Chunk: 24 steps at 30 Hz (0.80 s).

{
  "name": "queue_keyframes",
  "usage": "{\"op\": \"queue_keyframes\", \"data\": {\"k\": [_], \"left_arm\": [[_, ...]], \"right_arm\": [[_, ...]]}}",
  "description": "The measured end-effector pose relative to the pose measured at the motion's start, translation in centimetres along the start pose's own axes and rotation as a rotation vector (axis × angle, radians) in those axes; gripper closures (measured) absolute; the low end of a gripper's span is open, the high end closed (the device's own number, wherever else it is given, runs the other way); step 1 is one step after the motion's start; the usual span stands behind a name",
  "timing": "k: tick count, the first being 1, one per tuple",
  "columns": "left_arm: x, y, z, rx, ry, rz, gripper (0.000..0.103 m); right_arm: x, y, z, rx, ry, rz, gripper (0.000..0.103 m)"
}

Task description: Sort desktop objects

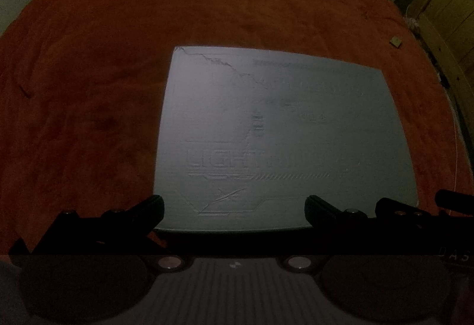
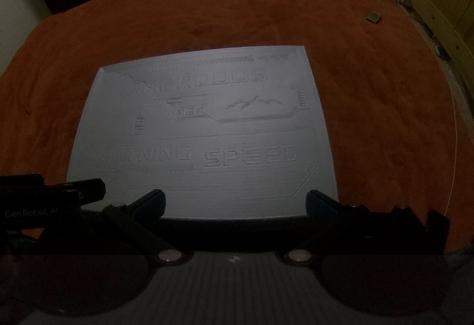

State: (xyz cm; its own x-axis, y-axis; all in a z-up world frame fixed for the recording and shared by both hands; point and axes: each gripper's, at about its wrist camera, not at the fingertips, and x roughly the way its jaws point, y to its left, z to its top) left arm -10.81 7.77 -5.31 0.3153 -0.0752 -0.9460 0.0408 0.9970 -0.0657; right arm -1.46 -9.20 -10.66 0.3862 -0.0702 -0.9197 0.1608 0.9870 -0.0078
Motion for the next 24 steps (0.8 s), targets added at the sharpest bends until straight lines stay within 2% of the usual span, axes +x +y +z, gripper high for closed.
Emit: {"op": "queue_keyframes", "data": {"k": [24], "left_arm": [[0.26, 0.34, 0.12, 0.007, 0.001, -0.001, 0.001]], "right_arm": [[0.1, 0.36, -0.27, -0.001, -0.003, -0.004, 0.0]]}}
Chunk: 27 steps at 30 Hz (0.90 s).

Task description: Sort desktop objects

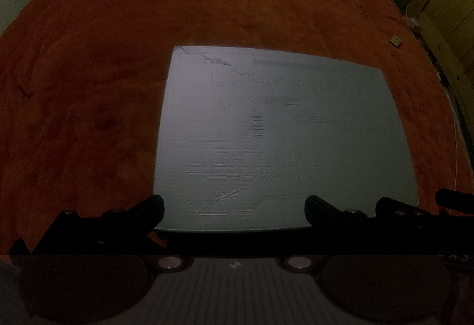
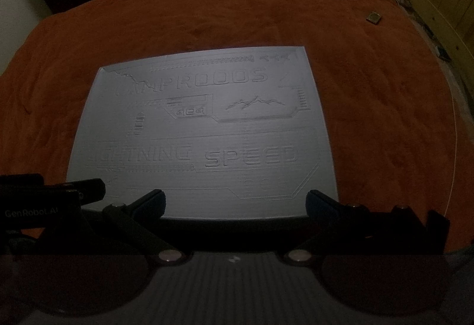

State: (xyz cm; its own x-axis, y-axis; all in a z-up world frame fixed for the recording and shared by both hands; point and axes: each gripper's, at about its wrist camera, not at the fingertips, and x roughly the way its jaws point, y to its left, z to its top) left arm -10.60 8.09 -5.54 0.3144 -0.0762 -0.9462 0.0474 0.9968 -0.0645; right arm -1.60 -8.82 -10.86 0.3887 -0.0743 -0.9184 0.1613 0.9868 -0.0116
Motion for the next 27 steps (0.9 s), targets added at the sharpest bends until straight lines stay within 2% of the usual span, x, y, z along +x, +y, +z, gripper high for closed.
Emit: {"op": "queue_keyframes", "data": {"k": [27], "left_arm": [[0.09, -0.25, -0.01, -0.001, 0.004, 0.002, 0.001]], "right_arm": [[0.15, -0.15, 0.13, -0.012, 0.0, 0.002, 0.0]]}}
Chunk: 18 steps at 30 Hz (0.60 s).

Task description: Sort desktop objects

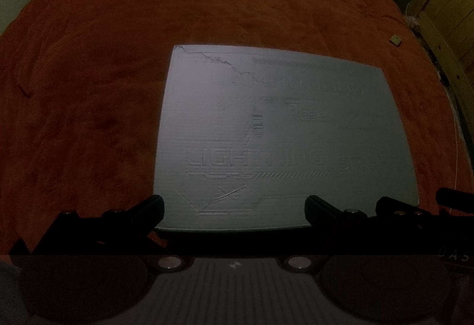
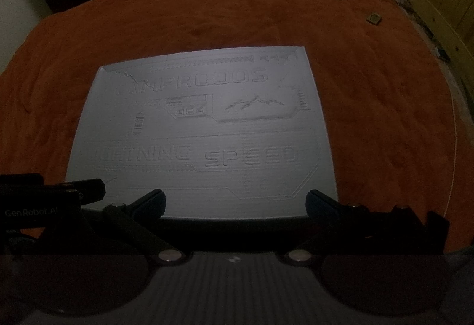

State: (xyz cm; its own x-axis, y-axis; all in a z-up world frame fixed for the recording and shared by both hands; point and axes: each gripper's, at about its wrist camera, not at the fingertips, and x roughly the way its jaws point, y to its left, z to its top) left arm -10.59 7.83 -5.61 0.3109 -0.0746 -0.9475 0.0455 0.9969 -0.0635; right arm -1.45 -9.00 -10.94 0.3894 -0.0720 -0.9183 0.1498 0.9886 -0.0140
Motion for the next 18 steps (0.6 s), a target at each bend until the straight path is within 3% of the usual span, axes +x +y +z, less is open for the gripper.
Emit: {"op": "queue_keyframes", "data": {"k": [18], "left_arm": [[-0.16, -0.53, -0.36, -0.006, 0.004, 0.002, 0.001]], "right_arm": [[-0.25, -0.33, 0.19, 0.003, 0.009, 0.004, 0.0]]}}
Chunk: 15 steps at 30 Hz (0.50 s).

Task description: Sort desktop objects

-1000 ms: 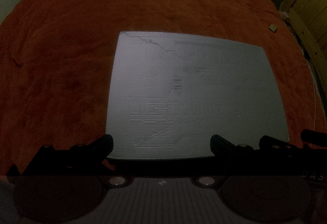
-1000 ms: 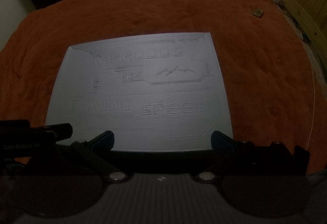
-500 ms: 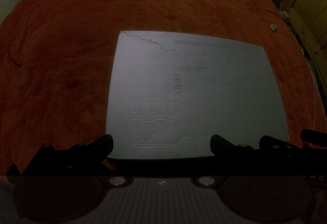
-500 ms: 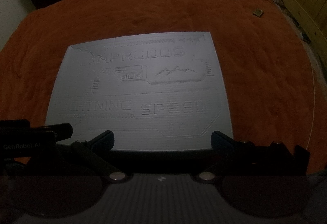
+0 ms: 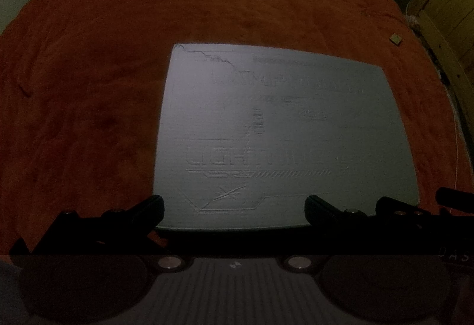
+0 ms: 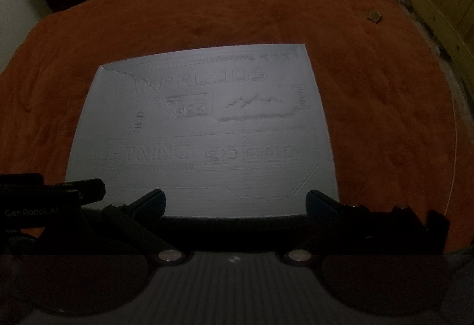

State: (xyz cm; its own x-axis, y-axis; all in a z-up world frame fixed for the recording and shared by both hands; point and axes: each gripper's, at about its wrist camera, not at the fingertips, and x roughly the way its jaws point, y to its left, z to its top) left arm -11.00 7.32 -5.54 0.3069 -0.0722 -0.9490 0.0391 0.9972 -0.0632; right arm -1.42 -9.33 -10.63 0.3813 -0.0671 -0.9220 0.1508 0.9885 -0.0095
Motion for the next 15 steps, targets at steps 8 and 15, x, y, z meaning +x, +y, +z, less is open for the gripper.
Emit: {"op": "queue_keyframes", "data": {"k": [8, 15], "left_arm": [[-0.09, 0.0, 0.08, 0.0, 0.003, 0.0, 0.001], [0.06, -0.33, -0.17, -0.002, 0.003, 0.003, 0.001]], "right_arm": [[0.09, 0.13, -0.23, 0.004, 0.003, 0.001, 0.0], [-0.08, 0.06, -0.19, 0.004, 0.005, 0.002, 0.0]]}}
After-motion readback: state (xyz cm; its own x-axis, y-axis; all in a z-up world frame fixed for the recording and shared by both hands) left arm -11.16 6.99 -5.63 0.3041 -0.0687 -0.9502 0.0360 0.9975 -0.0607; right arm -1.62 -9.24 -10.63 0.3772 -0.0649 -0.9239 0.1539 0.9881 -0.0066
